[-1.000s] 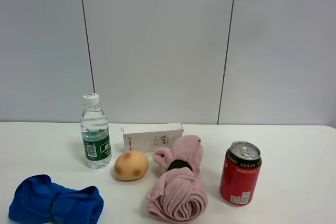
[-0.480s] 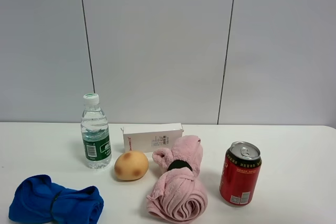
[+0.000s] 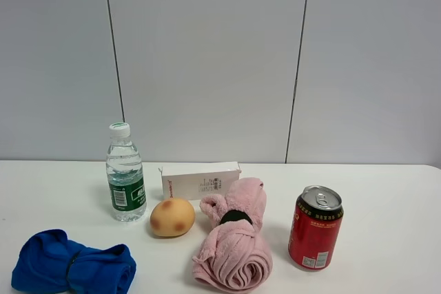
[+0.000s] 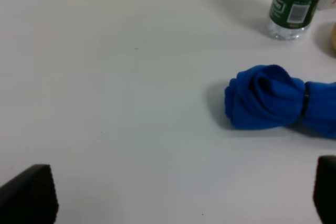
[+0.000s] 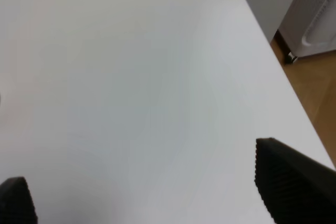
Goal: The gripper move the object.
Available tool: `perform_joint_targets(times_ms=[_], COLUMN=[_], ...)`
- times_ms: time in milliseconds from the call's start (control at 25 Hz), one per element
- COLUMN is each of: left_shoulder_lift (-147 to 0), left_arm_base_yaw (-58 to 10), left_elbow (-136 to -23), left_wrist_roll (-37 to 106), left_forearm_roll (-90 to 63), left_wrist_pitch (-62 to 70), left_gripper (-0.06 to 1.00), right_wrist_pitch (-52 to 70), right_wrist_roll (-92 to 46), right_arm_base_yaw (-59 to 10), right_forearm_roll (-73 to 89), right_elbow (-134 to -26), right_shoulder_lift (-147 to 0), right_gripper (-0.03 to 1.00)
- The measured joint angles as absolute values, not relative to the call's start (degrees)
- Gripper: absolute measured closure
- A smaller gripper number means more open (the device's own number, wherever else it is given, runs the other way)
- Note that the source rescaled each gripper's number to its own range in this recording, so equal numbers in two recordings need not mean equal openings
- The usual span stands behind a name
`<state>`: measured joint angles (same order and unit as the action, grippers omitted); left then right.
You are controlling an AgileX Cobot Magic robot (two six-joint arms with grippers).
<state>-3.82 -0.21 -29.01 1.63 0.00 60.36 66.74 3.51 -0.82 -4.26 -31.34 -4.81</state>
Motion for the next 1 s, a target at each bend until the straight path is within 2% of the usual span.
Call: perform_joint_targets(times_ms=[440,1000], left_shoulder_lift=[-3.82,-3.82], left_arm_base_yaw=[-0.21,-0.21], left_elbow=[-29.01,-29.01], left_wrist_roll=[1.63,1.63], left_forearm_roll=[0.00,-0.31], left_wrist_pitch=[60.36,60.36], left_gripper=[-0.06,-0.06], right_wrist_pitch=[61.90,61.29], right_wrist_roll=[3.67,3.57], right_arm_base_yaw=[-1.08,-1.65], right_forearm_roll=[-2.95,-2.64], right_elbow=[-28.65,-28.61], right_shoulder_lift=[-4.40,-1.58], right_gripper=[0.11,0.11])
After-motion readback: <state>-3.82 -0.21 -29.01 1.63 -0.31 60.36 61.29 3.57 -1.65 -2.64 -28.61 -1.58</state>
